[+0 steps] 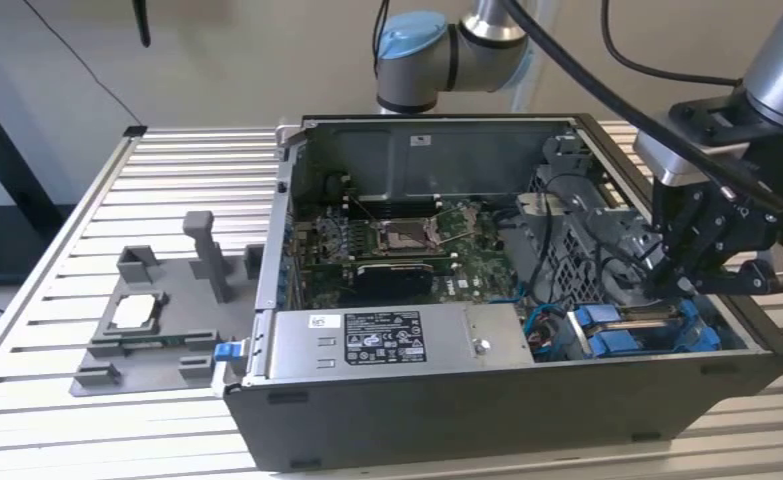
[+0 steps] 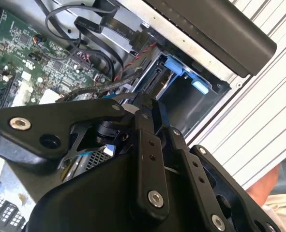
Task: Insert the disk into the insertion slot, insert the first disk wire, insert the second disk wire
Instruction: 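Insert the first disk wire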
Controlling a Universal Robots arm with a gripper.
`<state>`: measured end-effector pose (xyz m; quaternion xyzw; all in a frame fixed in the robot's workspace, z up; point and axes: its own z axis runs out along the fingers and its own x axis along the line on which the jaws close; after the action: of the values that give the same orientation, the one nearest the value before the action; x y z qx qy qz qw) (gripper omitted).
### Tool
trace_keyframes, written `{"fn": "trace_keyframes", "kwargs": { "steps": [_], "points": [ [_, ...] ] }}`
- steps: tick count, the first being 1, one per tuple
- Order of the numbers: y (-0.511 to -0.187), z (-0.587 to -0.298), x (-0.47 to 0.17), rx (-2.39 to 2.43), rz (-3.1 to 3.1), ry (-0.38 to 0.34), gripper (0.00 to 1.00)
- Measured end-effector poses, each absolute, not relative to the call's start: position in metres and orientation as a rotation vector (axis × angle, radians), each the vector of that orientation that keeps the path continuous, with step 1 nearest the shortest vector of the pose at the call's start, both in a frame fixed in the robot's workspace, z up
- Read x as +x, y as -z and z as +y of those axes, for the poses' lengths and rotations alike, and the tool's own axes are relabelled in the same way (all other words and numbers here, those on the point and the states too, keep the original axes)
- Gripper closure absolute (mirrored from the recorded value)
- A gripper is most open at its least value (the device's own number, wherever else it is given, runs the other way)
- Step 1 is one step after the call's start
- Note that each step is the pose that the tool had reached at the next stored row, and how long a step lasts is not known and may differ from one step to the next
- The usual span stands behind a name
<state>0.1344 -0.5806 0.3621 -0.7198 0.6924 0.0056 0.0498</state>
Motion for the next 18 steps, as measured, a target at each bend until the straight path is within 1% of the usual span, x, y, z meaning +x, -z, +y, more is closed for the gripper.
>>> {"fn": "trace_keyframes", "kwargs": {
  "steps": [6,14,18],
  "points": [
    [-0.3612,-0.5802,0.1343,-2.190,2.106,-0.011,0.81],
    [-0.3570,-0.5778,0.1344,-2.174,2.089,0.024,0.81],
    [-0.3539,-0.5768,0.1344,-2.149,2.112,0.031,0.81]
  ]
}}
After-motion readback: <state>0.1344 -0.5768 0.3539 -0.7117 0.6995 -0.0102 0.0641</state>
